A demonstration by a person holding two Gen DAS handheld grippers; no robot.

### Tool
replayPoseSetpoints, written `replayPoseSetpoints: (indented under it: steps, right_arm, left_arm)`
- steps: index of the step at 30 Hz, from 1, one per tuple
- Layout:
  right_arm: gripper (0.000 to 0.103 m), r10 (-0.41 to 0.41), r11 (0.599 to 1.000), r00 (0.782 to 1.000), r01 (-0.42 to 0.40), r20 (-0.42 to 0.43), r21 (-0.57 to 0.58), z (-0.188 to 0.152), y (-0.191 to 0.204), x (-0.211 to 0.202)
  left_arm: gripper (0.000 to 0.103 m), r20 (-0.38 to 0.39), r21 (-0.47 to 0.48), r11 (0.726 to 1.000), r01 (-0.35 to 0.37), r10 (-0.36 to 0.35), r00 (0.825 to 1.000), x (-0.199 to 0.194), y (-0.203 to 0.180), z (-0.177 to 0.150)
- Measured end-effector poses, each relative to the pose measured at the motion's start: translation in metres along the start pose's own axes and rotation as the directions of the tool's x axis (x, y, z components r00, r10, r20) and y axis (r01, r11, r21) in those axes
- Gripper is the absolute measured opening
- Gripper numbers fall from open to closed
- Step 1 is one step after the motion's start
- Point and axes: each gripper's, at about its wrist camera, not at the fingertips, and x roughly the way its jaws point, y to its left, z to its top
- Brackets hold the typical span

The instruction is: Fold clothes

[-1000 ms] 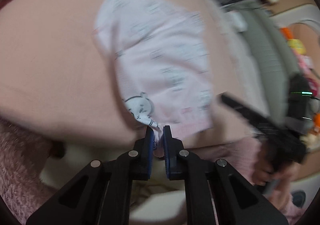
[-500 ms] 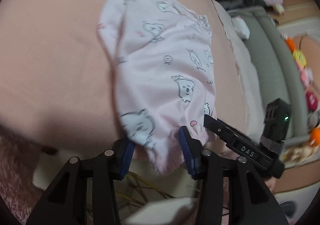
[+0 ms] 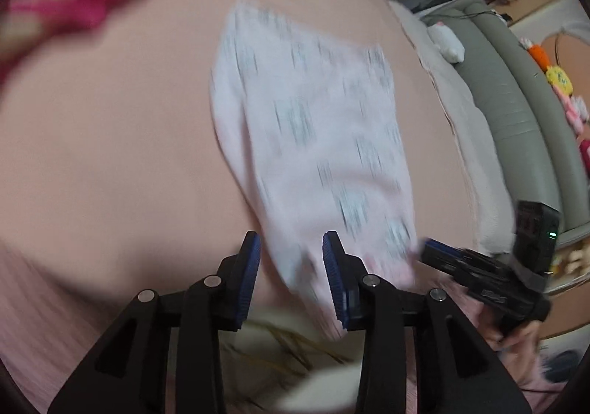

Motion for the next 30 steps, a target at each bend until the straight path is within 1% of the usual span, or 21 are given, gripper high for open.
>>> replayPoseSetpoints:
  steps: [2,5,7,9,11,12,13,15,18,22,25,28,29,30]
  right_arm:
    - [0.040,-0.034,0.999,0.999,0.033,0.040,0.018,0.023,-0.011,-0.010]
    - [0.041,-0.117,0.993,0.991,0.116,0.065,0.022,0.059,-0.024,-0.006]
    - [0.041,-0.157,0.987,0.985,0.155,0.070,0.033,0.086,-0.030,0.007]
    - [0.041,-0.180,0.983,0.982,0.177,0.058,0.054,0.112,-0.039,0.025]
    - [0.041,-0.198,0.979,0.979,0.194,0.051,0.070,0.130,-0.046,0.040]
    - [0.041,-0.200,0.978,0.978,0.196,0.051,0.076,0.136,-0.049,0.045]
    - [0.041,-0.203,0.977,0.978,0.198,0.051,0.081,0.142,-0.052,0.050]
    - [0.041,-0.208,0.975,0.977,0.203,0.051,0.092,0.154,-0.058,0.061]
    - [0.042,-0.216,0.972,0.975,0.210,0.051,0.109,0.173,-0.066,0.076]
    - [0.042,-0.218,0.970,0.975,0.212,0.044,0.122,0.186,-0.076,0.092]
    - [0.042,-0.209,0.970,0.976,0.200,0.054,0.137,0.190,-0.079,0.095]
    - [0.043,-0.202,0.970,0.977,0.191,0.065,0.148,0.194,-0.081,0.097]
    - [0.044,-0.203,0.970,0.977,0.192,0.062,0.145,0.195,-0.081,0.099]
    - [0.044,-0.207,0.970,0.977,0.197,0.061,0.141,0.196,-0.080,0.099]
  left_arm:
    - [0.037,0.059,0.034,0.999,-0.023,0.021,0.998,-0.001,0.004,0.037]
    - [0.037,0.108,0.049,0.998,-0.047,0.041,0.993,0.017,0.013,0.087]
    - [0.037,0.120,0.047,0.998,-0.050,0.044,0.992,0.032,0.025,0.115]
    - [0.036,0.122,0.049,0.996,-0.071,0.065,0.990,0.054,0.030,0.140]
    - [0.036,0.116,0.050,0.995,-0.085,0.079,0.990,0.070,0.035,0.159]
    - [0.036,0.112,0.050,0.996,-0.080,0.074,0.991,0.076,0.039,0.166]
    - [0.036,0.104,0.048,0.996,-0.069,0.064,0.993,0.082,0.042,0.172]
    - [0.029,0.081,0.055,0.998,-0.036,0.032,0.996,0.092,0.045,0.180]
    - [0.029,0.071,0.084,0.996,-0.023,0.017,0.997,0.102,0.046,0.185]
    - [0.028,0.086,0.106,0.992,-0.074,0.065,0.994,0.105,0.044,0.185]
    - [0.028,0.120,0.096,0.992,-0.088,0.077,0.990,0.100,0.042,0.186]
    - [0.027,0.120,0.109,0.990,-0.089,0.076,0.990,0.103,0.042,0.189]
    - [0.022,0.117,0.117,0.989,-0.087,0.073,0.990,0.104,0.041,0.189]
    - [0.009,0.115,0.127,0.989,-0.082,0.067,0.991,0.106,0.040,0.189]
